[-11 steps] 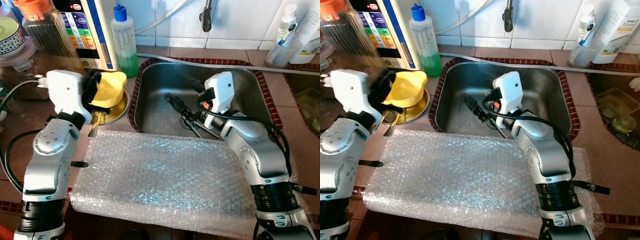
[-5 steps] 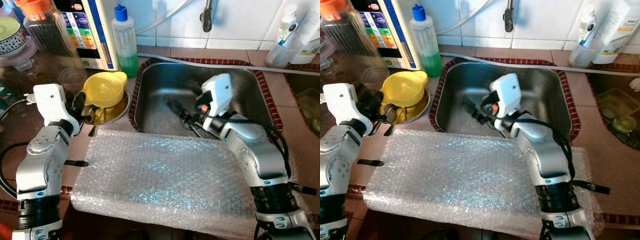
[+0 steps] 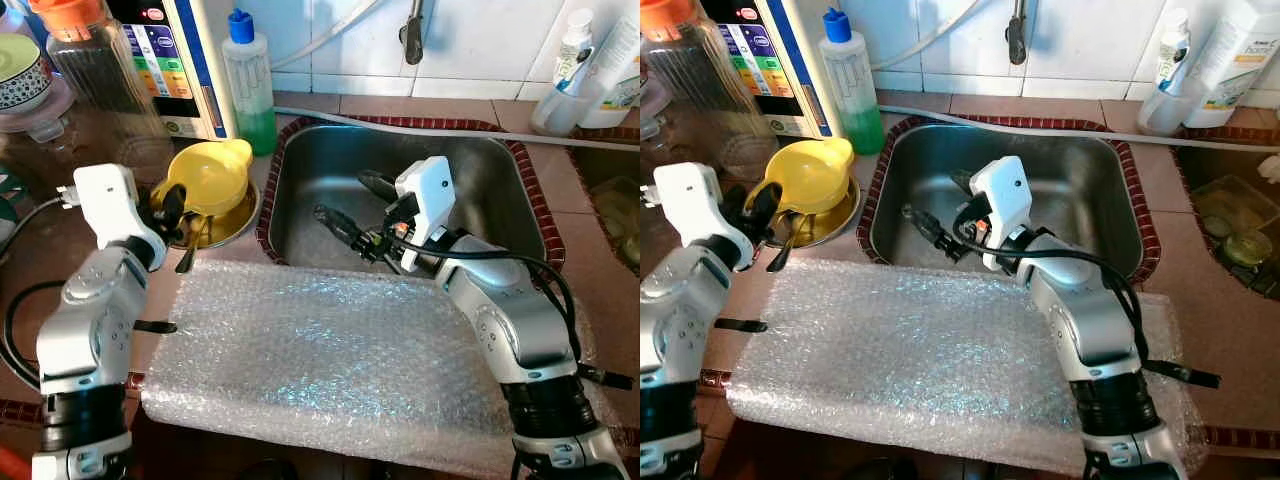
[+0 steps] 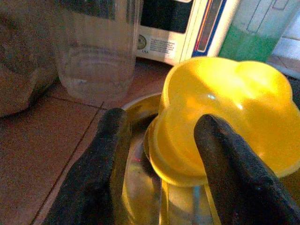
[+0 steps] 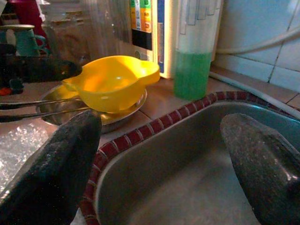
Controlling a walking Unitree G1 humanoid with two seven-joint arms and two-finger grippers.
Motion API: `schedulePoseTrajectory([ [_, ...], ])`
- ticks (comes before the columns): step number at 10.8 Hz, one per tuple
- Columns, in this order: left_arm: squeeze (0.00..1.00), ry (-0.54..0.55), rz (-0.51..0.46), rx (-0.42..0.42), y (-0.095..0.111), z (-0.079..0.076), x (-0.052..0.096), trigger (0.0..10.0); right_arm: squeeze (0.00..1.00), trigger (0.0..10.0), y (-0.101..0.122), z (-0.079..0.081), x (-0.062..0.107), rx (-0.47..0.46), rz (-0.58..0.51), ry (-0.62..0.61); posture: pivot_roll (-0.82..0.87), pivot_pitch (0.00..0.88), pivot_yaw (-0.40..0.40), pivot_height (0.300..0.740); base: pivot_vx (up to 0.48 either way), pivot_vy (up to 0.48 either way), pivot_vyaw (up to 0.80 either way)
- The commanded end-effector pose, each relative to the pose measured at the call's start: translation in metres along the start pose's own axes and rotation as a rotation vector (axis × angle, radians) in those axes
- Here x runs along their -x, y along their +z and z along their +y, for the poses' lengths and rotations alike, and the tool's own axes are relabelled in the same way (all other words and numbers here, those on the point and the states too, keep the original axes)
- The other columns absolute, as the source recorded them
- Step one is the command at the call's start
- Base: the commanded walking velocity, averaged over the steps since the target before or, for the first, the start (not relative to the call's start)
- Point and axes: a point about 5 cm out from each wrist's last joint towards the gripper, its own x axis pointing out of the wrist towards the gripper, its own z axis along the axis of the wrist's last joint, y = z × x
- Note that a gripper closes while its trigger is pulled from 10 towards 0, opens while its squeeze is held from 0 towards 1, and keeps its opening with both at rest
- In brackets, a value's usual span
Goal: Kitchen organization
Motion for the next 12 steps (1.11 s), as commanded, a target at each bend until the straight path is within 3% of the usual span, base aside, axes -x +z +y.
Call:
schedulePoseTrajectory([
  [1,1.0,0.015,0.012,0.028,0.001,0.004,0.0,10.0,0.0,10.0,0.002,0.004,0.001,0.016,0.0,0.024,-0.12,0.18,0.058,0.74,0.0,0.0,0.0],
  [4,1.0,0.003,0.035,0.024,0.001,0.004,-0.001,10.0,0.0,10.0,0.002,0.005,0.001,0.021,0.004,0.026,-0.12,0.182,0.058,0.74,0.0,0.0,0.0],
  [5,1.0,0.003,0.08,-0.022,-0.004,0.004,-0.001,10.0,0.0,10.0,0.002,0.006,0.001,0.024,0.005,0.028,-0.12,0.182,0.058,0.74,0.0,0.0,0.0],
  [6,0.0,-0.007,0.119,-0.038,-0.009,0.004,0.0,10.0,0.0,10.0,0.002,0.006,0.001,0.025,0.004,0.031,-0.12,0.183,0.058,0.74,0.0,0.0,0.0],
  [8,0.0,-0.009,0.15,-0.031,-0.014,0.003,0.001,10.0,0.0,10.0,0.002,0.008,0.001,0.025,0.005,0.036,-0.12,0.184,0.058,0.74,0.0,0.0,0.0],
  [9,0.0,-0.013,0.158,-0.018,-0.015,0.003,0.001,0.0,0.0,10.0,0.001,0.008,0.001,0.027,0.006,0.038,-0.12,0.186,0.059,0.74,0.0,0.0,0.0],
  [12,0.0,-0.011,0.162,0.005,-0.015,0.004,0.001,0.0,0.0,10.0,0.0,0.008,0.002,0.033,0.011,0.035,-0.12,0.185,0.061,0.74,0.0,0.0,0.0],
])
